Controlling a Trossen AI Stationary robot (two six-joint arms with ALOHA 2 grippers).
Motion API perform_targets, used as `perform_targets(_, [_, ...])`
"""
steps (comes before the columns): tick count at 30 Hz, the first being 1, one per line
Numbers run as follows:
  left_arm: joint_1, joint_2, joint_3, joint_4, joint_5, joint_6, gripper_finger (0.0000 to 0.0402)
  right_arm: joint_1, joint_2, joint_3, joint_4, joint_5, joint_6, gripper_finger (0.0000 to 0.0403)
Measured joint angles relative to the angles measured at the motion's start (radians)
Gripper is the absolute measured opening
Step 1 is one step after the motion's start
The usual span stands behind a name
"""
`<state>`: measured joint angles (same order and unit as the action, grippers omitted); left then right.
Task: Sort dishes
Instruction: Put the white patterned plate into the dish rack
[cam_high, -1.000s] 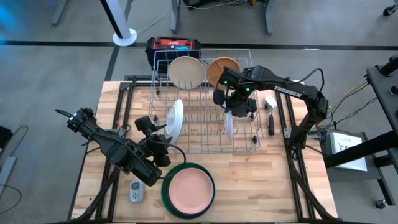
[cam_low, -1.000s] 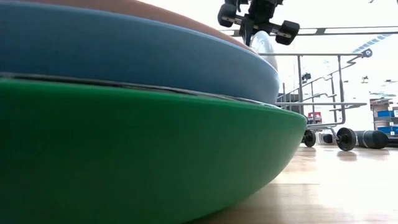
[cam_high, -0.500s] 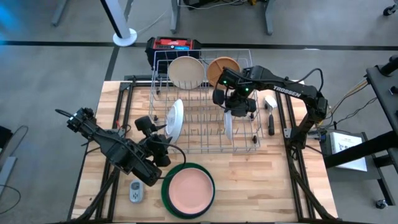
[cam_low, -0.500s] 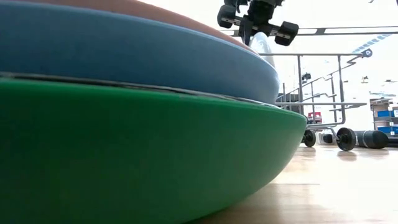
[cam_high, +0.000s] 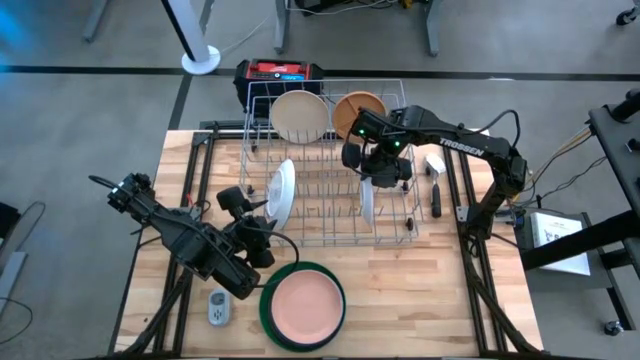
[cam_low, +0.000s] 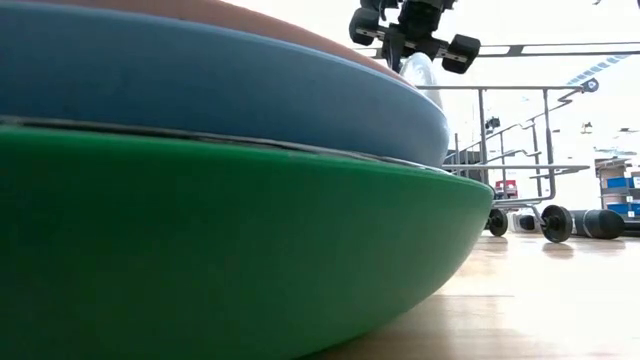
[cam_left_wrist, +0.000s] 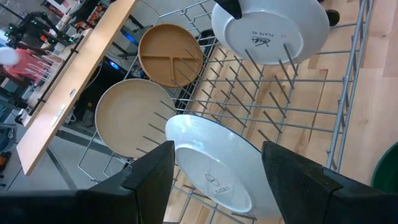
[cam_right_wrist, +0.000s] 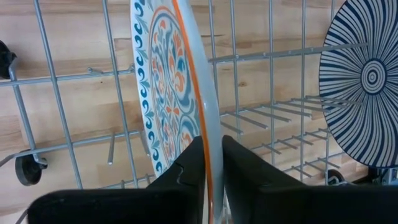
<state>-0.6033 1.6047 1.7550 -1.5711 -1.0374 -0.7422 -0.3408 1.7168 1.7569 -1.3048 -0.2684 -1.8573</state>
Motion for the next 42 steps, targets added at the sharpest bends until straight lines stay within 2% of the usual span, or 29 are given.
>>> perform_targets(10, [0.0, 0.0, 0.0, 0.0, 0.0, 0.0, 0.0231, 0.0, 0.0, 0.001, 0.006, -0.004, 0.118, 0.006])
perform_targets(24, [0.0, 0.0, 0.0, 0.001, -0.001, -0.001, 0.0231, 0.0, 0.0, 0.001, 0.01, -0.003, 0.122, 0.0069])
perform_targets(28, [0.0, 0.0, 0.0, 0.002, -0.001, -0.001, 0.0231, 0.0, 0.0, 0.001, 0.025, -0.003, 0.167, 0.0068])
perform_targets(32, [0.0, 0.0, 0.0, 0.003, -0.001, -0.001, 0.0231, 0.0, 0.0, 0.001, 0.059, 0.003, 0.251, 0.0079])
perform_targets(42, [0.0, 0.0, 0.0, 0.003, -0.002, -0.001, 0.0231, 0.0, 0.0, 0.001, 0.076, 0.003, 0.312, 0.0117])
